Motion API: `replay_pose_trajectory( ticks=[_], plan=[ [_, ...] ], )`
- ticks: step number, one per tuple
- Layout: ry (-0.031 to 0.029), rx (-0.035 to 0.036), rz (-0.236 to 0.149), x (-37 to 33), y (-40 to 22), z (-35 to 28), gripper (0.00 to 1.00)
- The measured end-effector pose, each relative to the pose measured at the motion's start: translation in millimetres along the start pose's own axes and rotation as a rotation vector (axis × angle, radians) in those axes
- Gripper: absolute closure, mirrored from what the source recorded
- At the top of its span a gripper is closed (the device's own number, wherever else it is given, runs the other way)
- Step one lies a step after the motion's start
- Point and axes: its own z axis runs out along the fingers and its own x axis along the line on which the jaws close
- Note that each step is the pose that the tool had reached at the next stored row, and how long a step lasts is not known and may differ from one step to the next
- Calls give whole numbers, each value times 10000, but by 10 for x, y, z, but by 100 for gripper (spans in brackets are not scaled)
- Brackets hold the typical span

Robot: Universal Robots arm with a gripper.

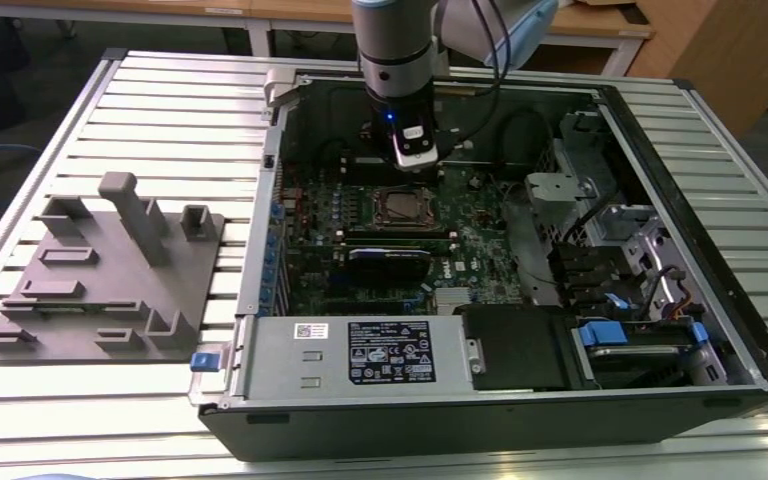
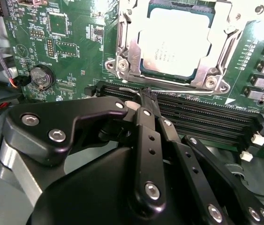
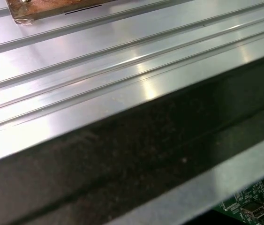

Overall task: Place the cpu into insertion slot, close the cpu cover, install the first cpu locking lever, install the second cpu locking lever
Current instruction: 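Install the first cpu locking lever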

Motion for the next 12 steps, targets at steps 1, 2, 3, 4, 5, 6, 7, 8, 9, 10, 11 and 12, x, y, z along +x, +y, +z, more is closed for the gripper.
replay_pose_trajectory(
  ticks=[1, 2, 3, 4, 5, 6, 7, 8, 9, 10, 11, 12],
  plan=[
    [-7, -4, 0, 0, 0, 1, 90],
    [-15, -7, -1, 1, -1, 2, 90],
    [-22, -12, -2, 1, -1, 3, 90],
    [-30, -15, -4, 1, -1, 4, 90],
    [-38, -19, -7, 1, -1, 5, 90],
    [-46, -23, -10, 1, -1, 6, 90],
    [-49, -24, -12, 1, -1, 6, 90],
    [-50, -26, -13, 1, -1, 7, 90],
    [-51, -25, -13, 1, -1, 7, 90],
    [-51, -26, -13, 1, -1, 7, 90],
    [-51, -27, -13, 1, -1, 7, 90],
    [-52, -28, -13, 1, -1, 6, 90]
  ],
)
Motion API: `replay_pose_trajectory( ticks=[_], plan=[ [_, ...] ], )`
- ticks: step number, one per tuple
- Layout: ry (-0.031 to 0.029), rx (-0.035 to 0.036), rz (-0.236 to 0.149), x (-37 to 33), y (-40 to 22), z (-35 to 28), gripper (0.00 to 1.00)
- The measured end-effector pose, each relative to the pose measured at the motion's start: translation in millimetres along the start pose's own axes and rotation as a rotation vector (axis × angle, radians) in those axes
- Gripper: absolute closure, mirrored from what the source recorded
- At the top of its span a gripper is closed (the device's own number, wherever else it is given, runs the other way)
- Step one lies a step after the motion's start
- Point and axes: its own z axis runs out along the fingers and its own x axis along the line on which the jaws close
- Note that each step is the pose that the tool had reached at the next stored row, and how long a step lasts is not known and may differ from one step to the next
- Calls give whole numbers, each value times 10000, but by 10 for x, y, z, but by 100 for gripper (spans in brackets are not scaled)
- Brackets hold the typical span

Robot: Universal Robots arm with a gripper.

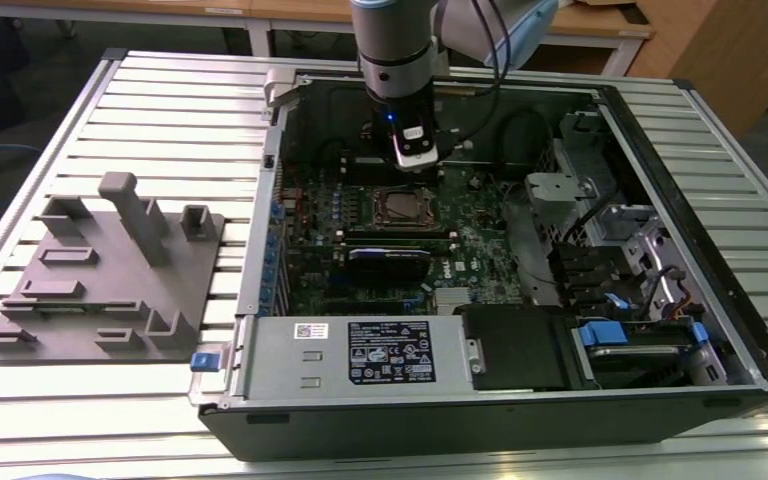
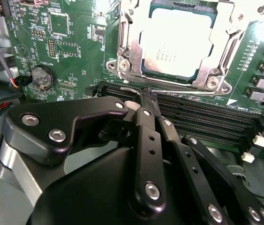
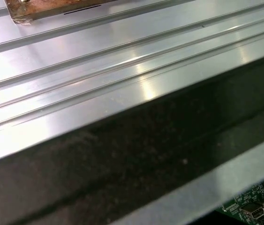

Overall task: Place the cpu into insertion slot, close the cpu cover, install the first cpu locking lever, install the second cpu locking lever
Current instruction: 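Install the first cpu locking lever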

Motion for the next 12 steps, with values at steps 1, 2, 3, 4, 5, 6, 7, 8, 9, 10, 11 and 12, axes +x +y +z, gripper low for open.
replay_pose_trajectory(
  ticks=[1, 2, 3, 4, 5, 6, 7, 8, 9, 10, 11, 12],
  plan=[
    [1, 1, 0, -1, 0, -5, 90],
    [2, 1, 0, -2, 2, -11, 90],
    [1, 1, 0, -2, 3, -14, 90],
    [0, -1, 0, -2, 3, -15, 90],
    [0, -2, 1, -2, 3, -15, 90],
    [3, -10, 3, -2, 2, -16, 90],
    [2, -18, 5, -2, 2, -17, 90],
    [-5, -25, 4, -1, 2, -16, 90],
    [-14, -29, 3, 1, 2, -17, 90],
    [-21, -33, 1, 2, 1, -17, 90],
    [-27, -35, 1, 4, 0, -17, 90],
    [-31, -37, 0, 6, -1, -18, 90]
  ],
)
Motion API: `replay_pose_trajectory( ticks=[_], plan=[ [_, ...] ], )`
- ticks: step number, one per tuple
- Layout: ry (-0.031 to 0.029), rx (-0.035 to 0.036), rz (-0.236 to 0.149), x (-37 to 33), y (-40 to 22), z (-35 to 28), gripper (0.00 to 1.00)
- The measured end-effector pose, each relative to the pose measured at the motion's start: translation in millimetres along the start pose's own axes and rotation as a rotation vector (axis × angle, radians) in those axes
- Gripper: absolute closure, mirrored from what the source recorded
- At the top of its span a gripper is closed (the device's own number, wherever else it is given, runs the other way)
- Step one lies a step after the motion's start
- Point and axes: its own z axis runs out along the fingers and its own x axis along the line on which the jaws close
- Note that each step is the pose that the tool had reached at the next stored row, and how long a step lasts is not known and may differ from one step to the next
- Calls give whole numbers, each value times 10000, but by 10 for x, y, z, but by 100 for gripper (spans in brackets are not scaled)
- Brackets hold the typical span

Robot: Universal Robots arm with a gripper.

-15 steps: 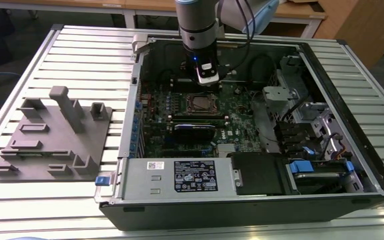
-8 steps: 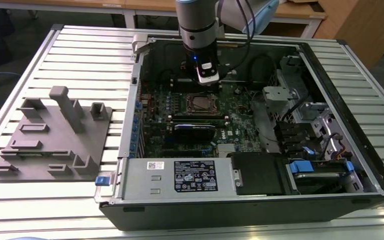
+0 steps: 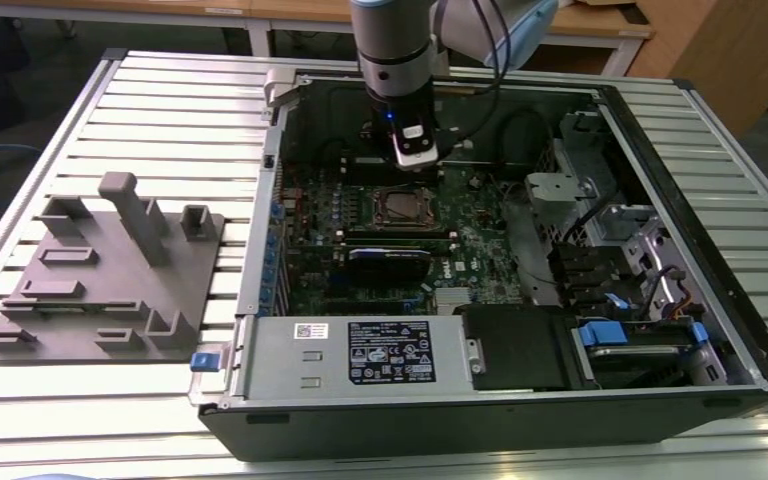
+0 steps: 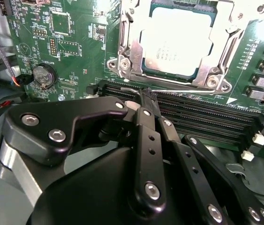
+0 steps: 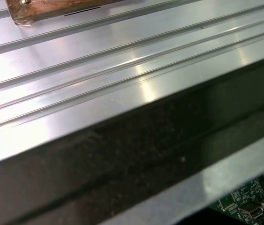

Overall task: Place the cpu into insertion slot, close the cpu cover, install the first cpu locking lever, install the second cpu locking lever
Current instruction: 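Install the first cpu locking lever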

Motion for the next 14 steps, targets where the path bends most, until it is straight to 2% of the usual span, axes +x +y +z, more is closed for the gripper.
replay_pose_trajectory(
  ticks=[7, 10, 14],
  plan=[
    [-81, -39, -10, 21, -9, 3, 90],
    [-106, -87, -6, 23, -11, 5, 90],
    [-139, -108, -9, 31, -14, 7, 90]
  ],
)
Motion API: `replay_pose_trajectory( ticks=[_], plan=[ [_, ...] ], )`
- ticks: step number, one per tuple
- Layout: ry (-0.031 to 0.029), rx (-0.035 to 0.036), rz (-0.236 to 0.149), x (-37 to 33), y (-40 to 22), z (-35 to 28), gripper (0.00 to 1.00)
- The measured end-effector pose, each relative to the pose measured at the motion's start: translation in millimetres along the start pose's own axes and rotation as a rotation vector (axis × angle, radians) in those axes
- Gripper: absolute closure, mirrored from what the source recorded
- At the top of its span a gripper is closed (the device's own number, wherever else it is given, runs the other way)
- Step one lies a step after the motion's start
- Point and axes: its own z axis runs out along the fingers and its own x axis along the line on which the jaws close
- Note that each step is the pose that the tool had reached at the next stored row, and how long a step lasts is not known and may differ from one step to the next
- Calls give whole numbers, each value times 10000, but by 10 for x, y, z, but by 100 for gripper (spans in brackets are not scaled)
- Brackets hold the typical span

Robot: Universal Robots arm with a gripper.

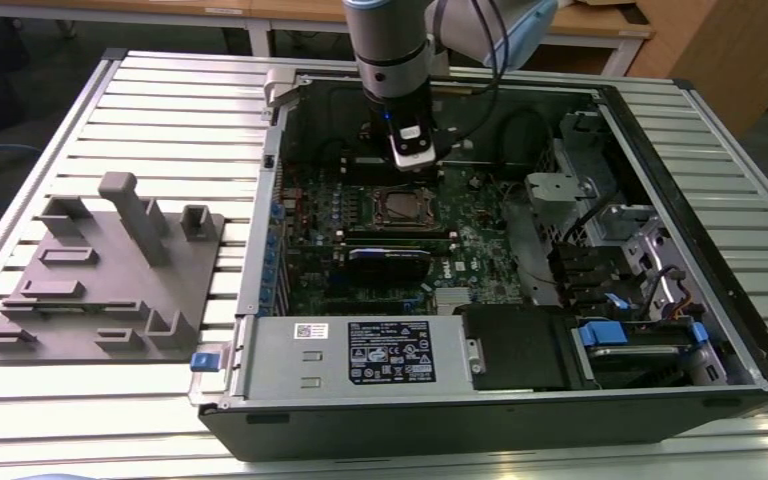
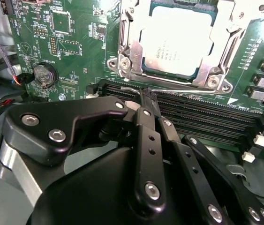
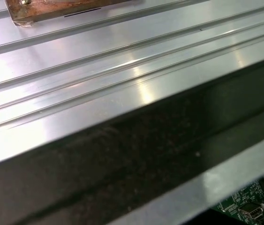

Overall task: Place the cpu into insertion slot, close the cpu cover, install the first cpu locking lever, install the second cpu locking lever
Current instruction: 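Install the first cpu locking lever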

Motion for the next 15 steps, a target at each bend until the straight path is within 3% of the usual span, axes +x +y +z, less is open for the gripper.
replay_pose_trajectory(
  ticks=[3, 15],
  plan=[
    [-53, -21, -7, 12, -6, 2, 90],
    [-59, -20, -9, 18, -6, 2, 90]
  ],
)
